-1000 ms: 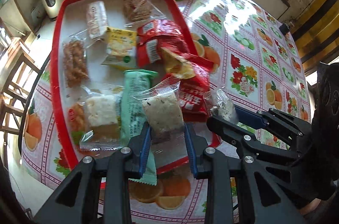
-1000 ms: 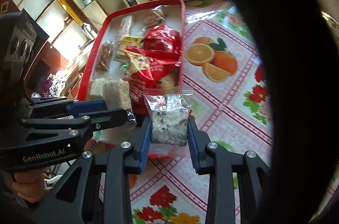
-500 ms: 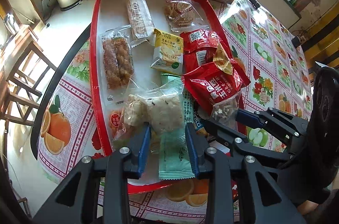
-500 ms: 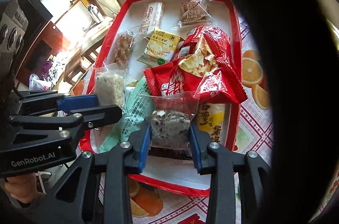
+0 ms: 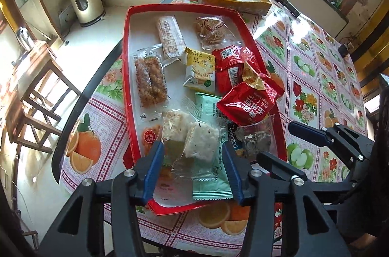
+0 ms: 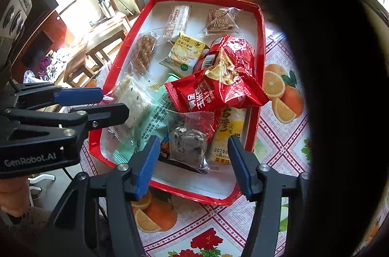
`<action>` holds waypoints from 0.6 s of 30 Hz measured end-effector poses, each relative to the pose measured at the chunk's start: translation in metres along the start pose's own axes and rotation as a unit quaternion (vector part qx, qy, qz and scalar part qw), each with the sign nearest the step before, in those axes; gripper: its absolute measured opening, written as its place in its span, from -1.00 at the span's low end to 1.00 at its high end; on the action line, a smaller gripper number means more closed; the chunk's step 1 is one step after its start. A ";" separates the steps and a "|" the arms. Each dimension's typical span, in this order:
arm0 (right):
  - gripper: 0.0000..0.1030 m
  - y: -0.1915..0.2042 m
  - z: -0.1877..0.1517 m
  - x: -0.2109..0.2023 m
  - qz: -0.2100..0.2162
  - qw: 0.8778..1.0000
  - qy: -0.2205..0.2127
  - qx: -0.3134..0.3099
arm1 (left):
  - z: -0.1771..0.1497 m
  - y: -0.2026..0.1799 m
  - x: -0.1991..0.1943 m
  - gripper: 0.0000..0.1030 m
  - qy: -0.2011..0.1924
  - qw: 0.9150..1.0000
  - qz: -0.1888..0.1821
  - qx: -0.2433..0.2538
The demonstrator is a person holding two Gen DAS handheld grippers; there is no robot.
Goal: Organize snacks
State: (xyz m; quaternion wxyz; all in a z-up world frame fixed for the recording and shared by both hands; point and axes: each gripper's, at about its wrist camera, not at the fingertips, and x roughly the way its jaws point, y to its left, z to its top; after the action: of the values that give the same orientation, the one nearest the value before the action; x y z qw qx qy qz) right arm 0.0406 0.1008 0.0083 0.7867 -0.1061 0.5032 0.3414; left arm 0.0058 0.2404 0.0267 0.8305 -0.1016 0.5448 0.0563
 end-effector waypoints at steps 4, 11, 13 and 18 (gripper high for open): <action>0.35 0.002 -0.008 -0.022 -0.017 0.999 -0.035 0.003 | -0.007 -0.007 -0.013 -0.04 -0.040 0.998 0.040 0.009; 0.64 0.005 -0.022 -0.052 -0.045 0.994 -0.096 0.032 | -0.020 -0.019 -0.033 -0.04 -0.101 0.991 0.090 0.014; 0.66 0.006 -0.025 -0.059 -0.056 0.992 -0.106 0.037 | -0.022 -0.022 -0.039 -0.04 -0.115 0.989 0.095 0.015; 0.70 0.009 -0.036 -0.076 -0.085 0.986 -0.138 0.049 | -0.026 -0.026 -0.047 -0.04 -0.128 0.988 0.090 0.003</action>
State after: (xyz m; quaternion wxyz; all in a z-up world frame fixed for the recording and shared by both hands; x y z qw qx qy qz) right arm -0.0103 0.0568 0.0585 0.8789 -0.0618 0.3955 0.2594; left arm -0.0312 0.2099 0.0625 0.8850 -0.0419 0.4415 0.1414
